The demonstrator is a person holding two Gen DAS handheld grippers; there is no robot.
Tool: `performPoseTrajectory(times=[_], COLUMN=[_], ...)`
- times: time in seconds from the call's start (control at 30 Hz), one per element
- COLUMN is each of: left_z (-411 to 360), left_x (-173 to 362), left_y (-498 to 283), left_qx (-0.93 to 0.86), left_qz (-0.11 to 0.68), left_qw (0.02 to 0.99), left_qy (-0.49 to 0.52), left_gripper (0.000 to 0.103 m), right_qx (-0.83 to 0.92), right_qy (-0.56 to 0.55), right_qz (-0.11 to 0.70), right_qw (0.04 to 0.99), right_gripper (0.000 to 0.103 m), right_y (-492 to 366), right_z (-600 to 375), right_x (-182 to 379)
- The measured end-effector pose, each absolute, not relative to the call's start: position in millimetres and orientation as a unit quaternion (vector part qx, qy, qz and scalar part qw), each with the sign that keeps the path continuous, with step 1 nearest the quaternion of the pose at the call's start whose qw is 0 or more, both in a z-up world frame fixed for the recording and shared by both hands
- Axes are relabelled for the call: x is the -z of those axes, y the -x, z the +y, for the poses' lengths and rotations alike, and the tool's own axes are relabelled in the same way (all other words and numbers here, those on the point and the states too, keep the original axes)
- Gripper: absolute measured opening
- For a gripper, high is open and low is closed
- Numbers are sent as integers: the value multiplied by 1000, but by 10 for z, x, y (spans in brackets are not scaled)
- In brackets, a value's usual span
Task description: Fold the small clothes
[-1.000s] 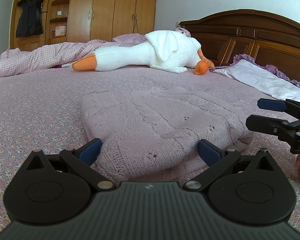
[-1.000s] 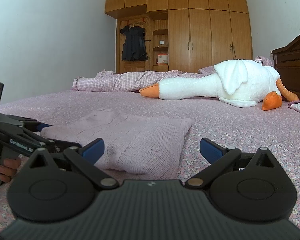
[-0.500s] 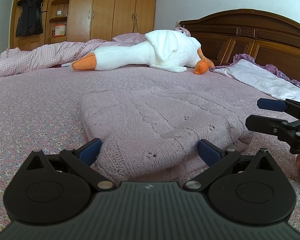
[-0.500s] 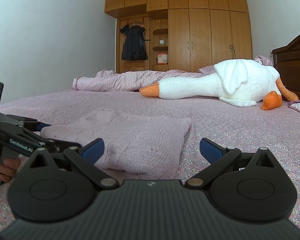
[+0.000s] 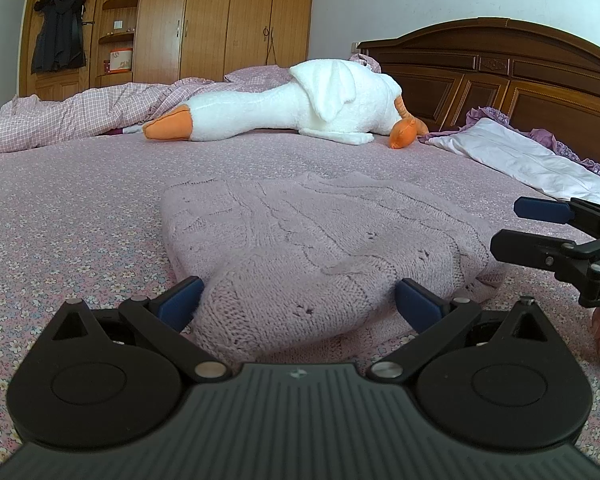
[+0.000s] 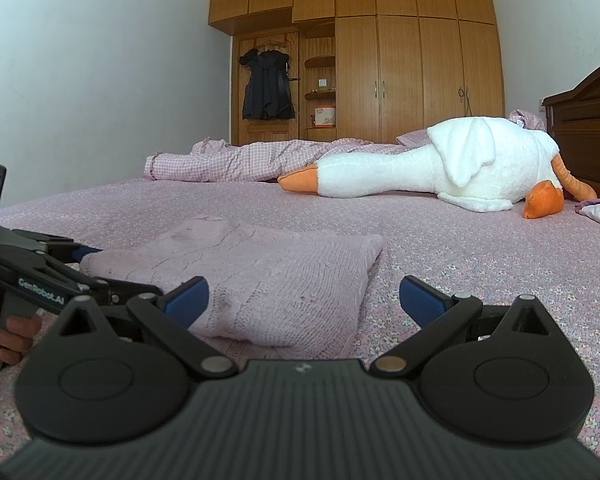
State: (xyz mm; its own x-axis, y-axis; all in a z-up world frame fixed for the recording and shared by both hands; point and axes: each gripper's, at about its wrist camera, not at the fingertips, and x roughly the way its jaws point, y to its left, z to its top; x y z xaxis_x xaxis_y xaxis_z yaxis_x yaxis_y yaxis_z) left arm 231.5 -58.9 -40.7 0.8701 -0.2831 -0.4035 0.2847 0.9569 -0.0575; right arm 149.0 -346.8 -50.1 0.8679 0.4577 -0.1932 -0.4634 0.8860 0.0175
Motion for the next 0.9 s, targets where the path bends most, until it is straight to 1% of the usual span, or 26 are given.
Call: performPoseTrajectory(times=[0.9], left_z=[-533], left_x=[422], left_y=[-2347], left_qx=[145], left_qz=[218], left_qw=[965], left_qy=[-1], left_gripper=[103], right_qx=[-239], right_qy=[14], right_qz=[102], right_qw=[966], right_gripper=[103], right_y=[-1506], right_z=[-3525], right_x=[532])
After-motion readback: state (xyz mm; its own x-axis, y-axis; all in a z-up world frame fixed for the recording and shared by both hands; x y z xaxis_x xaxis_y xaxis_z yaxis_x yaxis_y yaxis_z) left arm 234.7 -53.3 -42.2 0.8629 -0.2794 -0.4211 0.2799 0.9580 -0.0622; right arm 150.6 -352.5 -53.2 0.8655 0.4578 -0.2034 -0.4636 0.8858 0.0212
